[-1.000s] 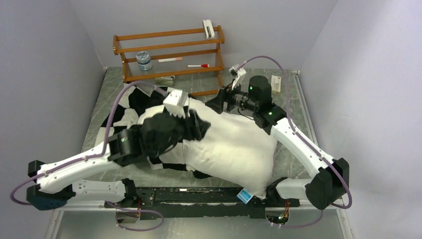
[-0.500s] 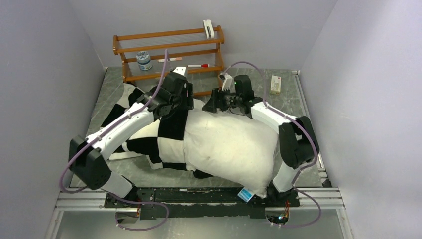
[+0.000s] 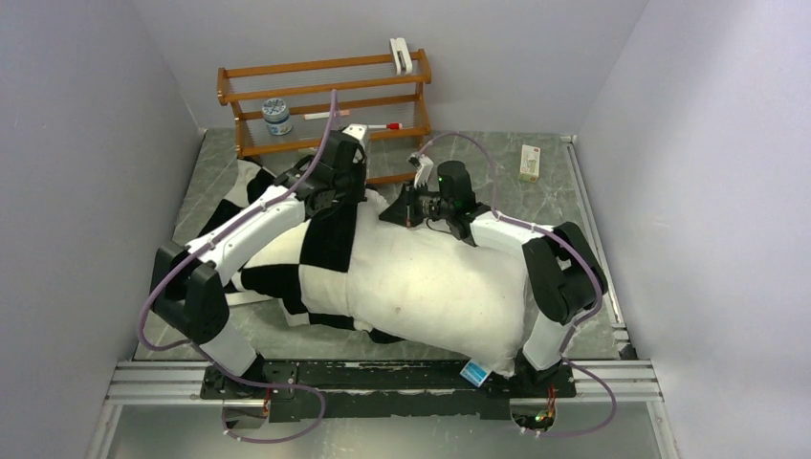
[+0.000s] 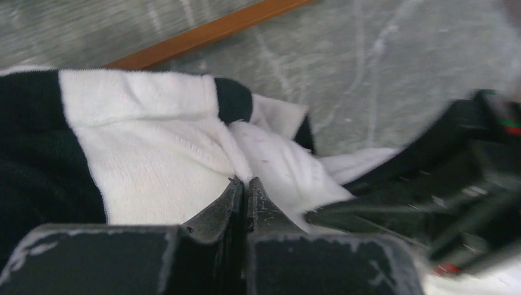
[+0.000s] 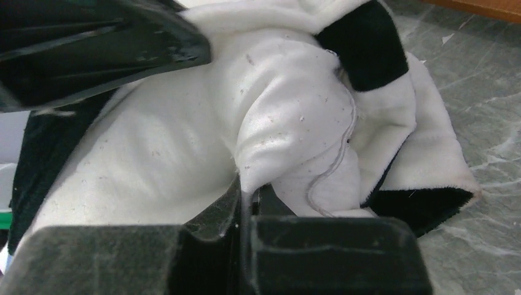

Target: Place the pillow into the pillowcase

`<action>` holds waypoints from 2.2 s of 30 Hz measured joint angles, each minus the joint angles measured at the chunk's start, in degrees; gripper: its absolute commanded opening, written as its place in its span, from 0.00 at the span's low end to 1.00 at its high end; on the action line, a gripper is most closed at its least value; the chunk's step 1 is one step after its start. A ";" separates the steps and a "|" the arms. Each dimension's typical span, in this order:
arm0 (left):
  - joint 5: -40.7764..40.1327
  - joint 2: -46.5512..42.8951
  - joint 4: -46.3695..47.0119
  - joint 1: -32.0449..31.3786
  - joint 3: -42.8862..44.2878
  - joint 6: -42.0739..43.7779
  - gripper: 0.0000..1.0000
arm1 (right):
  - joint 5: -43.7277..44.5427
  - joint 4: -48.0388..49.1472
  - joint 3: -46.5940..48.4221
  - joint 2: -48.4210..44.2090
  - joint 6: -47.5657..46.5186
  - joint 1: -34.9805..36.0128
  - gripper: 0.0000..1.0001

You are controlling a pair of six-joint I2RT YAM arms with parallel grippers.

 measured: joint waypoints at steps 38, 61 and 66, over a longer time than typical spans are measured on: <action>30.69 9.01 32.85 -0.22 -0.70 -18.56 0.44 | 24.74 -13.66 3.98 -8.96 1.14 -5.86 0.43; 14.21 -20.22 -0.68 -0.48 -11.93 -2.16 0.61 | 20.13 -20.98 -0.20 -27.80 -1.66 10.32 0.66; 12.13 -20.20 0.39 -0.52 -18.08 -1.99 0.59 | 25.73 -19.82 -3.63 -26.08 -14.34 14.21 0.64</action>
